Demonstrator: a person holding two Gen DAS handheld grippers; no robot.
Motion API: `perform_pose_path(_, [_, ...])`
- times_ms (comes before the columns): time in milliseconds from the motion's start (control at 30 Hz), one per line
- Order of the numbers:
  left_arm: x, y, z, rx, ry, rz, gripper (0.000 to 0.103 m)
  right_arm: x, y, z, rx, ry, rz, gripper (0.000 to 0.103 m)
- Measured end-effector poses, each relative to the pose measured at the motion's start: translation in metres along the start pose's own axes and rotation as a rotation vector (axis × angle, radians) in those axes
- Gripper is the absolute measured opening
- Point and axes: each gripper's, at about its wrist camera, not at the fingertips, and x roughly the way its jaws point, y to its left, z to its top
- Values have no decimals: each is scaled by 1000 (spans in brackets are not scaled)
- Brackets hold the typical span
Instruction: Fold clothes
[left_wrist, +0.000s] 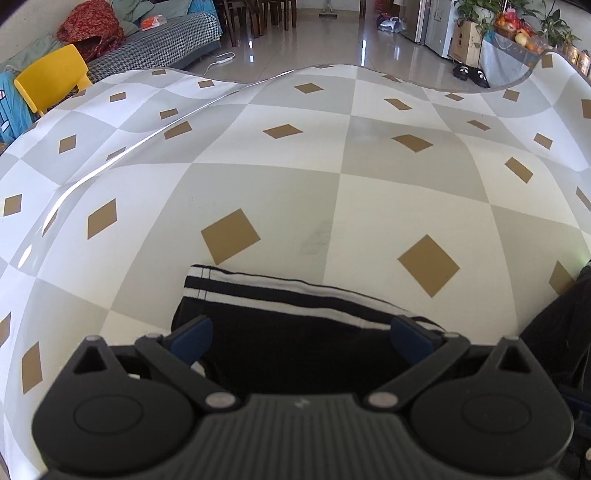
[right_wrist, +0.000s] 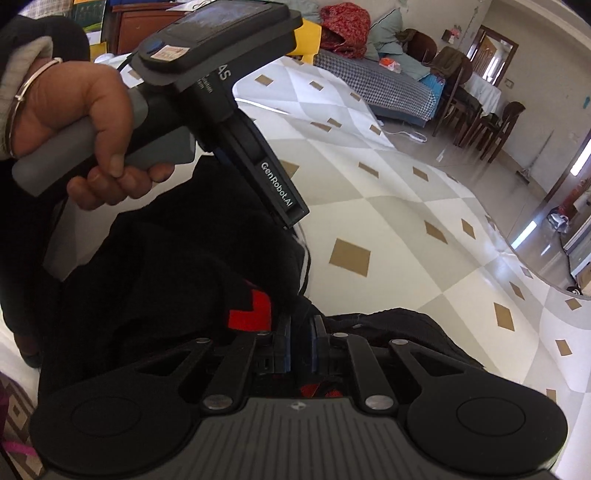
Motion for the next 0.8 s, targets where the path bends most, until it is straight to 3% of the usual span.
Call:
perform_pose_path(267, [15, 4, -20, -5, 70, 17, 103, 10, -10, -4, 51, 69, 43, 11])
perform_pose_path(633, [14, 13, -24, -27, 54, 15, 103, -5, -75, 12, 426, -47, 148, 21])
perform_pose_path(800, [14, 14, -25, -27, 41, 14, 103, 2, -76, 23, 443, -66, 118, 25])
